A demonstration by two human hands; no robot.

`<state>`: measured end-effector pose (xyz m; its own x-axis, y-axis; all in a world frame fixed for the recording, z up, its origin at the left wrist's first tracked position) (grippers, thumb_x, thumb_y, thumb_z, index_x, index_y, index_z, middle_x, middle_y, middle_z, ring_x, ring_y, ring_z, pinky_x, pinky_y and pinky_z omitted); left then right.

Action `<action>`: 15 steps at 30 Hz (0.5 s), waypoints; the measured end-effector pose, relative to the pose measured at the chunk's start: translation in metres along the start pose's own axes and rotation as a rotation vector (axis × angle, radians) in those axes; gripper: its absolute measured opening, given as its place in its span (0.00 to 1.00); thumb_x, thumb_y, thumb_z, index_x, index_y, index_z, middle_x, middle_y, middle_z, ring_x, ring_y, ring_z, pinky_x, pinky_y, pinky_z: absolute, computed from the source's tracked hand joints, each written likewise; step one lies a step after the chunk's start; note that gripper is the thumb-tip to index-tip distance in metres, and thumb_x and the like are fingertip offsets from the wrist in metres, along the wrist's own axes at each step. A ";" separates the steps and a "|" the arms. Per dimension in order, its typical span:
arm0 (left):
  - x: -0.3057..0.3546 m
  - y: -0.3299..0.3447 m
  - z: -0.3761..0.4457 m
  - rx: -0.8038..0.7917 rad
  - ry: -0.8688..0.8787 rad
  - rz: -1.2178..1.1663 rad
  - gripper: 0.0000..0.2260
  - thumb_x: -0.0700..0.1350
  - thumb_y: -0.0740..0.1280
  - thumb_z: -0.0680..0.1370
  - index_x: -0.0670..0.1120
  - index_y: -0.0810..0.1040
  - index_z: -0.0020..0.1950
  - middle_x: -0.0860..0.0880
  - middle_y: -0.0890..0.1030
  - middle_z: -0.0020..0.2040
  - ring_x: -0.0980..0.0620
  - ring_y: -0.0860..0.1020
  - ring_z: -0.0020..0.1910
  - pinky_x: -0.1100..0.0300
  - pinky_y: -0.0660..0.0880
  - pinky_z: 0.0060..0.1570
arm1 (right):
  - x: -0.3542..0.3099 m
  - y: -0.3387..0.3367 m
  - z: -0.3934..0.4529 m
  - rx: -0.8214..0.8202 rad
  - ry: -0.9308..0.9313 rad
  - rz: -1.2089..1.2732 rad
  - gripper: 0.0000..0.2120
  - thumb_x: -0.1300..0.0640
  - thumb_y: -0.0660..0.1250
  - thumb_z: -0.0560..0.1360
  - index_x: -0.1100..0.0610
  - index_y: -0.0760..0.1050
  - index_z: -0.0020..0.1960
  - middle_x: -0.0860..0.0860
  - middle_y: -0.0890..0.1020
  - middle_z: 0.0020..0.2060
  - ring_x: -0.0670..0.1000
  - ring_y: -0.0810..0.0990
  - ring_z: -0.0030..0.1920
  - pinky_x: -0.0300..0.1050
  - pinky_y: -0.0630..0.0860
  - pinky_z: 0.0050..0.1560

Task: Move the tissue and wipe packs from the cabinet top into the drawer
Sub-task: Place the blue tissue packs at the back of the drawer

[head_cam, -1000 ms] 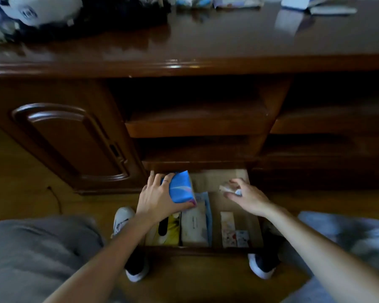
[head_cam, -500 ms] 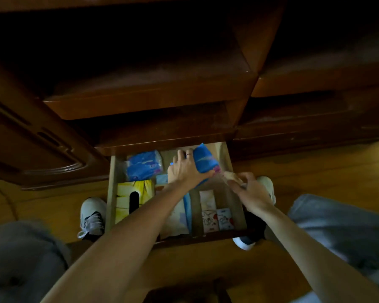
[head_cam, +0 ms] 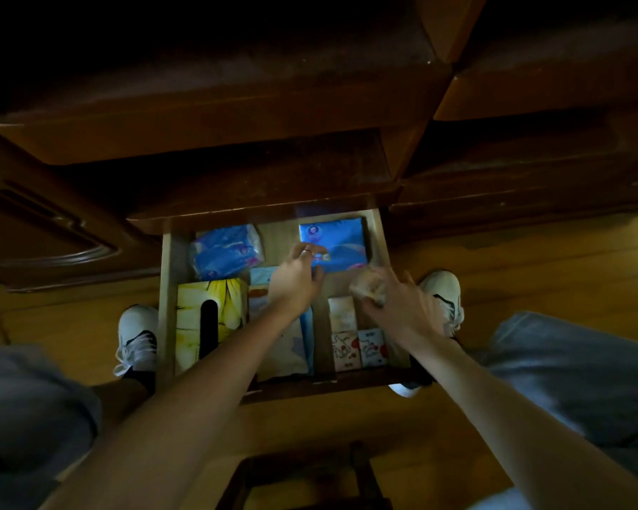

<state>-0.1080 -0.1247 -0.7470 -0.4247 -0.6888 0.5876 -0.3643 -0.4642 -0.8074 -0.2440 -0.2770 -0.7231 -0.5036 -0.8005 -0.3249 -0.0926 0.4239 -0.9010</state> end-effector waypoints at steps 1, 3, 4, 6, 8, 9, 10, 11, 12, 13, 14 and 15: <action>-0.004 -0.001 -0.011 -0.012 -0.001 0.005 0.12 0.47 0.66 0.79 0.50 0.78 0.62 0.48 0.78 0.60 0.48 0.81 0.51 0.54 0.77 0.42 | -0.014 0.001 0.001 0.031 -0.037 -0.105 0.26 0.38 0.64 0.78 0.43 0.63 0.73 0.52 0.76 0.60 0.59 0.83 0.48 0.47 0.74 0.37; -0.012 0.004 -0.032 -0.062 -0.007 0.037 0.08 0.48 0.66 0.80 0.49 0.80 0.57 0.47 0.81 0.54 0.46 0.81 0.48 0.57 0.71 0.38 | -0.039 0.010 0.006 0.040 -0.071 -0.269 0.25 0.40 0.64 0.78 0.51 0.65 0.70 0.55 0.77 0.61 0.58 0.83 0.50 0.47 0.74 0.38; -0.016 0.009 -0.041 -0.101 -0.032 0.053 0.08 0.48 0.65 0.80 0.49 0.80 0.56 0.46 0.81 0.53 0.45 0.81 0.49 0.57 0.69 0.38 | -0.048 0.020 0.009 0.017 -0.069 -0.352 0.26 0.41 0.63 0.79 0.54 0.65 0.70 0.56 0.78 0.60 0.57 0.83 0.50 0.48 0.74 0.39; -0.025 0.018 -0.057 -0.192 -0.102 0.055 0.08 0.48 0.63 0.80 0.51 0.80 0.55 0.47 0.81 0.53 0.47 0.81 0.50 0.57 0.69 0.38 | -0.058 0.040 0.015 -0.035 -0.047 -0.533 0.26 0.43 0.60 0.82 0.59 0.63 0.72 0.58 0.79 0.58 0.54 0.83 0.47 0.47 0.72 0.37; -0.030 0.021 -0.068 -0.214 -0.111 0.055 0.08 0.49 0.64 0.80 0.52 0.80 0.56 0.49 0.82 0.53 0.49 0.80 0.50 0.58 0.69 0.39 | -0.059 0.051 0.022 -0.093 -0.009 -0.693 0.24 0.46 0.60 0.83 0.61 0.65 0.71 0.59 0.78 0.58 0.52 0.80 0.43 0.47 0.68 0.32; -0.032 0.020 -0.072 -0.205 -0.106 0.060 0.07 0.49 0.65 0.80 0.53 0.80 0.55 0.50 0.82 0.53 0.50 0.80 0.50 0.58 0.70 0.39 | -0.056 0.057 0.026 -0.132 0.004 -0.777 0.23 0.48 0.61 0.82 0.61 0.67 0.71 0.59 0.77 0.60 0.52 0.80 0.43 0.48 0.65 0.30; -0.033 0.017 -0.073 -0.191 -0.099 0.067 0.07 0.49 0.64 0.80 0.53 0.80 0.55 0.49 0.82 0.53 0.50 0.80 0.50 0.58 0.71 0.39 | -0.053 0.061 0.029 -0.168 0.010 -0.849 0.21 0.49 0.62 0.82 0.59 0.71 0.70 0.59 0.78 0.60 0.52 0.79 0.44 0.48 0.62 0.29; -0.034 0.012 -0.073 -0.166 -0.089 0.081 0.07 0.49 0.63 0.80 0.53 0.80 0.55 0.49 0.82 0.53 0.50 0.80 0.50 0.58 0.72 0.39 | -0.052 0.063 0.032 -0.195 0.008 -0.890 0.16 0.51 0.63 0.81 0.57 0.75 0.65 0.56 0.81 0.56 0.52 0.79 0.43 0.48 0.62 0.30; -0.034 0.005 -0.073 -0.129 -0.082 0.101 0.08 0.49 0.63 0.80 0.52 0.80 0.55 0.49 0.82 0.53 0.50 0.80 0.50 0.59 0.71 0.39 | -0.051 0.066 0.035 -0.214 0.003 -0.906 0.12 0.52 0.64 0.81 0.55 0.79 0.60 0.53 0.82 0.50 0.52 0.79 0.42 0.47 0.62 0.30; -0.036 -0.003 -0.072 -0.083 -0.074 0.123 0.09 0.50 0.62 0.80 0.52 0.80 0.56 0.50 0.82 0.54 0.50 0.80 0.52 0.59 0.71 0.40 | -0.050 0.068 0.036 -0.224 -0.001 -0.907 0.10 0.53 0.63 0.81 0.53 0.80 0.57 0.51 0.82 0.45 0.51 0.79 0.41 0.46 0.64 0.31; -0.038 -0.010 -0.072 -0.044 -0.065 0.143 0.10 0.50 0.62 0.80 0.53 0.80 0.57 0.50 0.82 0.56 0.50 0.79 0.54 0.58 0.72 0.41 | -0.049 0.072 0.038 -0.223 -0.009 -0.901 0.10 0.53 0.62 0.81 0.54 0.80 0.58 0.50 0.83 0.44 0.51 0.80 0.41 0.45 0.67 0.33; -0.042 -0.015 -0.073 -0.021 -0.054 0.163 0.10 0.51 0.62 0.80 0.53 0.81 0.58 0.51 0.82 0.57 0.50 0.79 0.56 0.57 0.73 0.42 | -0.050 0.074 0.040 -0.217 -0.021 -0.889 0.12 0.54 0.61 0.82 0.56 0.78 0.62 0.50 0.84 0.46 0.51 0.82 0.43 0.45 0.70 0.35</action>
<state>-0.1454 -0.0479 -0.7556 -0.4350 -0.7831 0.4444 -0.3117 -0.3321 -0.8903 -0.1911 -0.2229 -0.7849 -0.1536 -0.8767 0.4558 -0.5989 -0.2843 -0.7486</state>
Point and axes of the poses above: each hand's wrist, its own z-axis towards the middle knuckle, its own y-axis out of the palm, x = y × z, the point moved 7 cm from there along z, towards the middle knuckle
